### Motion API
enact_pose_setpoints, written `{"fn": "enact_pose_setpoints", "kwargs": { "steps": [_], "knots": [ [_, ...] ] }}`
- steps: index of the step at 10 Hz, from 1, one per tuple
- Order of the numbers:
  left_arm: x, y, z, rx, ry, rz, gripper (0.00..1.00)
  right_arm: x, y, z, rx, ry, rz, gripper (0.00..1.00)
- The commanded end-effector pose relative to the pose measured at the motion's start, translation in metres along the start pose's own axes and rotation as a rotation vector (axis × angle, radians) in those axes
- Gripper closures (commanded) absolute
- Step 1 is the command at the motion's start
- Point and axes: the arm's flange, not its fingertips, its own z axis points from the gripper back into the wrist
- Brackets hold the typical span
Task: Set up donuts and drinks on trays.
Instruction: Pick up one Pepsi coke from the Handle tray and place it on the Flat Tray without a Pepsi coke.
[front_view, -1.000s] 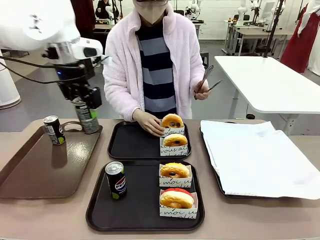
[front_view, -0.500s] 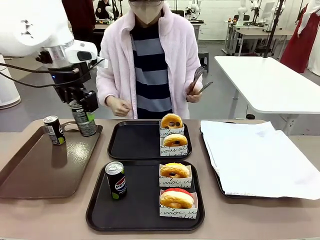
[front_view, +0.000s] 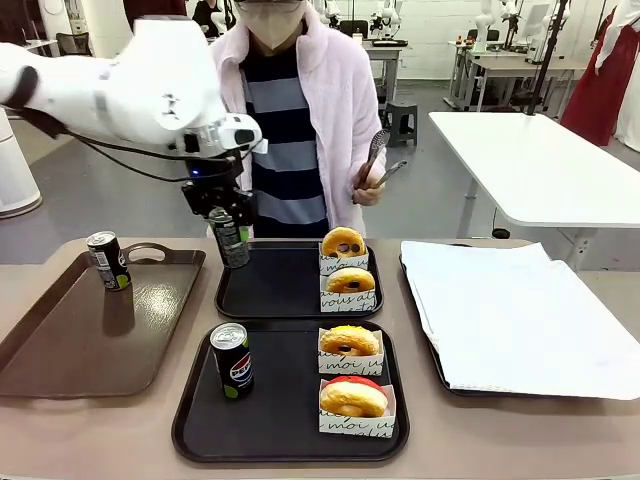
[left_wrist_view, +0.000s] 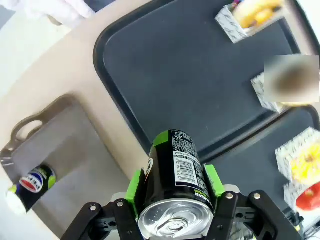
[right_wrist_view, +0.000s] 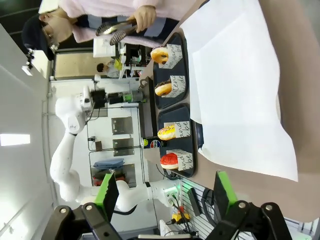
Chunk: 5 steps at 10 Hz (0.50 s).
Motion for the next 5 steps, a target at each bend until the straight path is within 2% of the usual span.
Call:
{"fn": "enact_pose_setpoints", "kwargs": {
  "steps": [1, 3, 5],
  "knots": [
    [0.045, -0.011, -0.012, 0.021, 0.076, 0.057, 0.41, 0.001, 0.001, 0.000, 0.020, -0.009, 0.011, 0.00],
    [0.055, -0.022, -0.035, 0.038, 0.088, 0.054, 0.41, 0.001, 0.001, 0.000, 0.020, -0.009, 0.011, 0.00],
    [0.059, -0.024, -0.053, 0.004, 0.088, 0.062, 0.41, 0.001, 0.001, 0.000, 0.020, -0.009, 0.011, 0.00]
  ]
}}
